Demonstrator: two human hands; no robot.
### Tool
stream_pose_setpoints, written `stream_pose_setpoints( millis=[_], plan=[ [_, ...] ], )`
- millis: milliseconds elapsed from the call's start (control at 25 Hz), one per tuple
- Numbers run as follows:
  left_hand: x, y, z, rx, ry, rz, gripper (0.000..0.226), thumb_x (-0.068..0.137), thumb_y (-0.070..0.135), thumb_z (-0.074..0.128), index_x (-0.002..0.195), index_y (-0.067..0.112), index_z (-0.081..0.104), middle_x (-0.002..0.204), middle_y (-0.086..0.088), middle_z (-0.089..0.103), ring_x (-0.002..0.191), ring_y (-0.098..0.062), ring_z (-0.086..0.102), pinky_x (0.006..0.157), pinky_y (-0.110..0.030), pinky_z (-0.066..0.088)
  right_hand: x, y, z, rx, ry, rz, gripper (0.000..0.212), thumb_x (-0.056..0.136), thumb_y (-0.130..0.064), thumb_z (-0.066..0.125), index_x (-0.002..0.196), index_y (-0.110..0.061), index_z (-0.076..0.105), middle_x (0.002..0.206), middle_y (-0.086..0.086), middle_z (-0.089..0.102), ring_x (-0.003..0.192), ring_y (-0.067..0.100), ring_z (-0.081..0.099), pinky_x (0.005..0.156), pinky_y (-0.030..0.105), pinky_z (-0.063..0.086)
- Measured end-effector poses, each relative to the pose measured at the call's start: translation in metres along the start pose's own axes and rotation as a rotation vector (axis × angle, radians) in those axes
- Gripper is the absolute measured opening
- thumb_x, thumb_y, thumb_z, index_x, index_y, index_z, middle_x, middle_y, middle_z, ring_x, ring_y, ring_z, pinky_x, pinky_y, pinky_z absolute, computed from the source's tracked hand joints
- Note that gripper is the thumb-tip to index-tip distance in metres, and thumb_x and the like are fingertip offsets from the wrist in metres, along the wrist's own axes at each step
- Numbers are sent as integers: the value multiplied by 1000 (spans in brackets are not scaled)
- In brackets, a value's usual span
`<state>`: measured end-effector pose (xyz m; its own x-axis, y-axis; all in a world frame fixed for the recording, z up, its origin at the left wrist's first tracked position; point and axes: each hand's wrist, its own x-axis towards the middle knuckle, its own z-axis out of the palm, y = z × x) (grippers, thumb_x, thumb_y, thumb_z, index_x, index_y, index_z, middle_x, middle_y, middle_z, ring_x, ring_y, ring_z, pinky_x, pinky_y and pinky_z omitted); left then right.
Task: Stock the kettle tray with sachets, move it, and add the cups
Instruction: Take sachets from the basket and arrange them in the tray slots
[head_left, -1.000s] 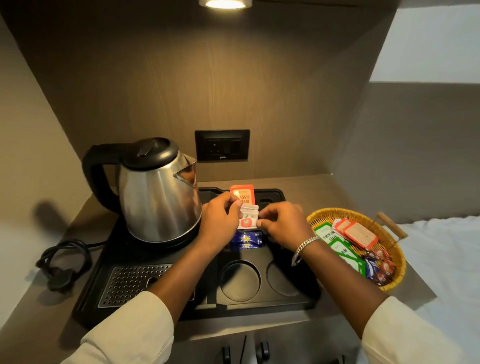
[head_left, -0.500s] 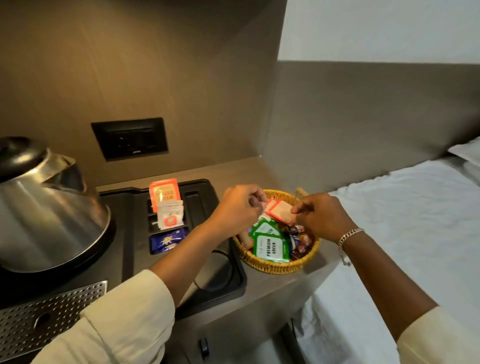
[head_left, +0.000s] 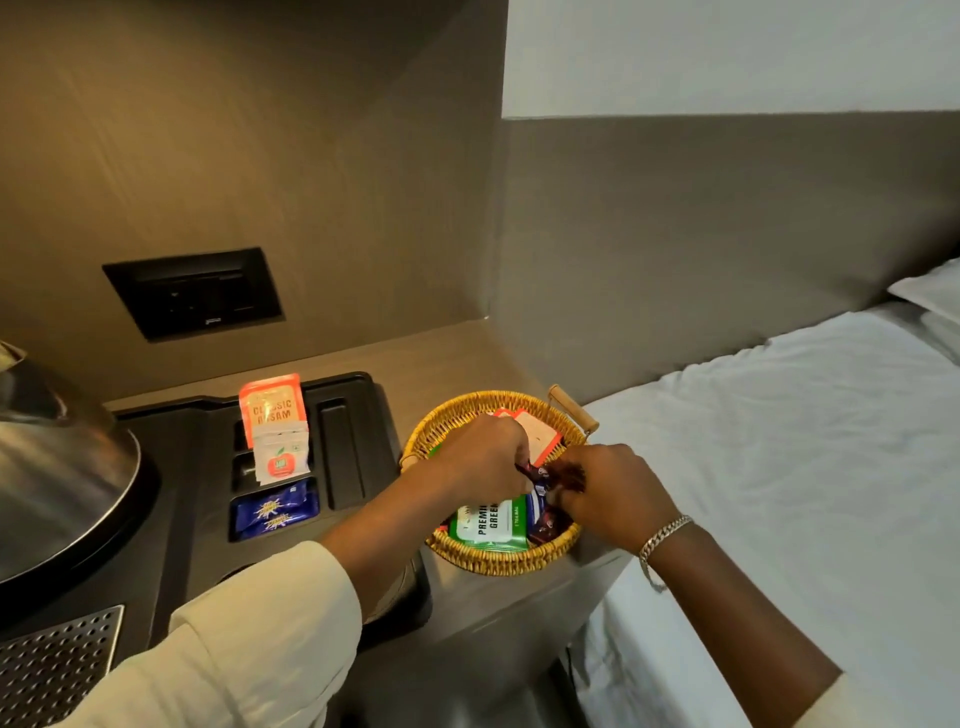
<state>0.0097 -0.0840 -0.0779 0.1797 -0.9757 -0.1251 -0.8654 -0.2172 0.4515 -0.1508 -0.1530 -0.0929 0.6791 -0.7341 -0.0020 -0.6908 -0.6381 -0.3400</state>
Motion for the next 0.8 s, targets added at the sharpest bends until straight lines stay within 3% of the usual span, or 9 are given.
stream_pose_setpoints(
  millis=[120, 240, 400, 520, 680, 800],
  plan=[
    [3, 12, 14, 93, -13, 42, 34, 76, 34, 76, 102, 14, 67, 95, -5, 67, 84, -22, 60, 64, -34, 51, 5, 1, 0, -26, 1, -27, 24, 83, -33, 67, 106, -25, 71, 97, 1, 74, 83, 19, 67, 72, 26, 51],
    [5, 14, 17, 3, 80, 21, 21, 81, 29, 73, 92, 11, 71, 89, -8, 67, 79, -23, 61, 65, -38, 55, 5, 1, -3, -73, 13, -51, 20, 84, -31, 64, 101, -23, 69, 95, 3, 73, 78, 19, 65, 66, 24, 50],
    [-6, 3, -1, -195, 298, -1, 11, 83, 21, 72, 77, 12, 73, 73, -3, 68, 66, -19, 60, 56, -35, 50, -1, 1, -13, -81, 64, -52, 37, 78, -50, 67, 106, -27, 63, 95, -4, 71, 79, 15, 65, 60, 19, 43],
    [-24, -12, -18, -296, 444, -18, 22, 87, 26, 69, 70, 11, 71, 66, -6, 68, 62, -22, 62, 54, -39, 49, -4, -7, -13, -161, -95, -86, 48, 69, -64, 68, 102, -31, 58, 92, -6, 68, 72, 10, 59, 54, 17, 37],
    [-47, -43, -39, -254, 688, -58, 41, 90, 36, 63, 54, 19, 53, 50, 5, 55, 48, -16, 51, 46, -32, 36, 4, -16, -14, -272, -195, -120, 63, 64, -64, 70, 119, -37, 53, 111, -4, 67, 94, 19, 67, 72, 27, 49],
    [-67, -76, -47, -149, 864, -120, 30, 91, 31, 62, 65, 17, 65, 61, 0, 62, 58, -16, 55, 52, -29, 36, 10, -19, -19, -309, -286, -84, 50, 61, -62, 73, 100, -35, 57, 98, -7, 65, 88, 15, 64, 67, 25, 47]
  ],
)
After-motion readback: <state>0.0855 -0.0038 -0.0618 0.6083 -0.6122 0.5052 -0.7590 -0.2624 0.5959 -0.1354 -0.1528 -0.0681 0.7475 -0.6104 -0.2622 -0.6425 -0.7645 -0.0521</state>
